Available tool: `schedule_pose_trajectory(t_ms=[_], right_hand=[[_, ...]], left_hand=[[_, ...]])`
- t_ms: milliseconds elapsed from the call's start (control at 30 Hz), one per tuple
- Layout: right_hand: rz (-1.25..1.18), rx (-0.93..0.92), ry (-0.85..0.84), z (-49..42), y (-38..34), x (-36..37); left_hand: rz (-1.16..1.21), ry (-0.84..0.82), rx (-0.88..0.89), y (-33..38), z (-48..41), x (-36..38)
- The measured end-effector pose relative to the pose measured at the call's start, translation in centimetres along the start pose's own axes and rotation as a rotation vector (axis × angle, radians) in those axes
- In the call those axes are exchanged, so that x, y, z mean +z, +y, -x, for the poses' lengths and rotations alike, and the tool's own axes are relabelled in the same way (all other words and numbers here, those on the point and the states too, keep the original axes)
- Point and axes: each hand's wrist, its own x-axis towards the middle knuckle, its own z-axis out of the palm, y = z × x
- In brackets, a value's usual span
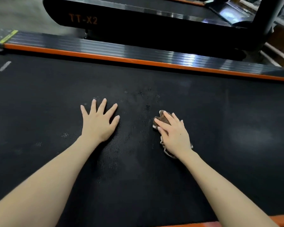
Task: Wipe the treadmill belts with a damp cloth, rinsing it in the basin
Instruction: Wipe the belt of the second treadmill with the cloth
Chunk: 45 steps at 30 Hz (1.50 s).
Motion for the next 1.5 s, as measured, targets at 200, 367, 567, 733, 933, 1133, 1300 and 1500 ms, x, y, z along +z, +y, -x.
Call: schedule_pose_trajectory(t_ms=[200, 367, 567, 733, 933, 1133, 1300, 1500], right_hand=[[0.049, 0.141, 0.036, -10.3, 1.9, 0.8], [0.031, 0.162, 0.023, -13.4, -0.6, 1.6], [-0.084, -0.42, -0.115, -4.5, -2.8, 1.3], [-0.044, -0.053, -0.069, -16.4, -1.4, 2.8], [-0.074, -0.247, -0.113, -11.7, -4.0, 3.0], [-0.066, -0.286, -0.127, -14.6, -3.0, 3.0], [0.004, -0.108, -0.1, -24.5, -4.5, 5.5], [0.075, 0.114, 0.021, -26.1, 0.1, 4.1]], left_hand=[[0.022, 0.066, -0.014, 0.0, -0.3, 0.8], [0.036, 0.092, -0.006, 0.0, -0.3, 0.9], [0.043, 0.077, 0.002, 0.1, -0.3, 0.6], [0.048, 0.069, -0.005, -0.1, -0.3, 0.6], [0.042, 0.072, 0.006, 0.0, -0.4, 0.6], [0.04, 0.075, 0.014, 0.0, -0.4, 0.6], [0.032, 0.096, 0.018, -0.2, -0.4, 0.9], [0.032, 0.11, 0.023, -0.3, -0.3, 1.1]])
